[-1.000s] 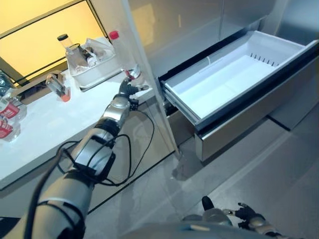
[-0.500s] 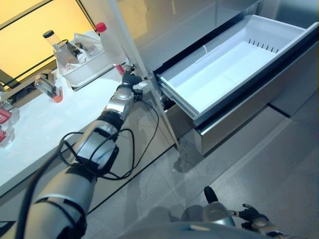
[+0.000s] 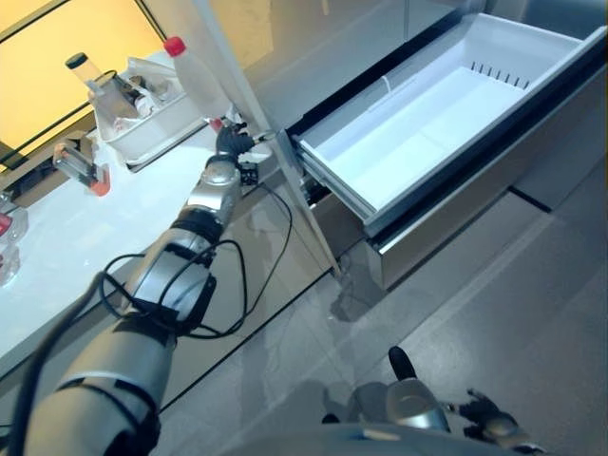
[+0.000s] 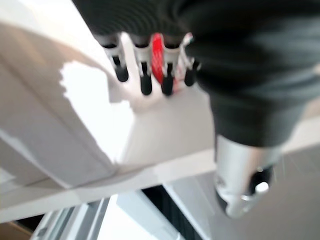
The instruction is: Take the drinks into the refrigerator
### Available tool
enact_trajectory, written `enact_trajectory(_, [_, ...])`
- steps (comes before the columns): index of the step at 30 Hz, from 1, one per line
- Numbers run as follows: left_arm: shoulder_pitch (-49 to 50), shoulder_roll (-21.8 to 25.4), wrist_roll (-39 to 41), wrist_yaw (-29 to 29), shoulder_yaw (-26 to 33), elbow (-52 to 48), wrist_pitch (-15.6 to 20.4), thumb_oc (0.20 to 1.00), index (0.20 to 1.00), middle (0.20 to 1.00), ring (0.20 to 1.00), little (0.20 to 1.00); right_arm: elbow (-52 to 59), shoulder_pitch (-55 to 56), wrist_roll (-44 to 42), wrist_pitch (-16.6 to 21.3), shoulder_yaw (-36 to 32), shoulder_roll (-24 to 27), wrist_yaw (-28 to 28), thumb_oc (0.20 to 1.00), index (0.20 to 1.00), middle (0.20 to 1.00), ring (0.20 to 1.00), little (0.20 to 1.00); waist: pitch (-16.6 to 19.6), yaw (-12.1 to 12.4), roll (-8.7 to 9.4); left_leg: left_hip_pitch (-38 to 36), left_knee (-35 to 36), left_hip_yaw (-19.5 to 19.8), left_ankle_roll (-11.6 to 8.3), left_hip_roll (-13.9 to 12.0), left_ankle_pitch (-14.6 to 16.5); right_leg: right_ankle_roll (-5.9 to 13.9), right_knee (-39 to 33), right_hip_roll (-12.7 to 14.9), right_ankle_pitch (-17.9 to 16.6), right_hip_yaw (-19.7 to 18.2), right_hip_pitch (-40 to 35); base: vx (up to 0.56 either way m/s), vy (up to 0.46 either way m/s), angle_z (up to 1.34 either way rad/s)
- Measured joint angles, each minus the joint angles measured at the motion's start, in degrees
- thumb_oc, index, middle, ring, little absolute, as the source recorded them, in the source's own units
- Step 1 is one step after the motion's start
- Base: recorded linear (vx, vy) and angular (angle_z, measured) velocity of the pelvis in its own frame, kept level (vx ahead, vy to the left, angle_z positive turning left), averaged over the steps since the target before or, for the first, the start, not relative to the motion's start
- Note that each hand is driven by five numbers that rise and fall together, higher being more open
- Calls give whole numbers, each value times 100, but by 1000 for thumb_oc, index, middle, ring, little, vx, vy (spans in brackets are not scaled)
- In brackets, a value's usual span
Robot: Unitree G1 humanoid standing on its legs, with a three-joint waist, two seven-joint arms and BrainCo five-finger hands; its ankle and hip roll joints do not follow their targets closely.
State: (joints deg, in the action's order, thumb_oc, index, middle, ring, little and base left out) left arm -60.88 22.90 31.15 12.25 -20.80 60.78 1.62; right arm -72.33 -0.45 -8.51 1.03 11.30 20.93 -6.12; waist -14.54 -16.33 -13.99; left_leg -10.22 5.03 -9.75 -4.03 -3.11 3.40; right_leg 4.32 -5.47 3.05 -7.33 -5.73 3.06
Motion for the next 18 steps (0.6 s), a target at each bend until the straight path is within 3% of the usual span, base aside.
enact_trajectory(3, [301,92,-72,-69,6,-481,33,1000,1000,1000,1000,1000,0,21,0,-3,-24,0,55,1000,1000,1000,1000,1000,-4,33,6,1,0,15,-3,-22,1,-8,-6,-8,-6,6,5,-39,-19,-2])
enact_trajectory(4, [690,210,-114,-78,-5,-1046,86,1000,1000,1000,1000,1000,6,29,0,-1,-53,-4,65,1000,1000,1000,1000,1000,-4,4,5,-9,0,29,-3,-28,2,-18,-10,-5,-13,5,3,0,0,0])
enact_trajectory(8, [1222,226,-116,-325,-2,-1737,332,1000,1000,1000,1000,1000,34,-68,0,9,-174,-4,102,1000,1000,1000,1000,1000,-17,170,24,-38,-1,56,-3,-36,1,-23,-11,-6,-10,37,-55,-35,-14,4])
enact_trajectory(18, [1879,311,-109,-522,303,-2334,430,1000,1000,1000,1000,1000,59,-139,4,19,-195,-18,202,1000,1000,1000,1000,1000,-33,323,50,-117,0,139,-7,-80,-1,-49,-13,-13,8,147,-182,-14,-12,5])
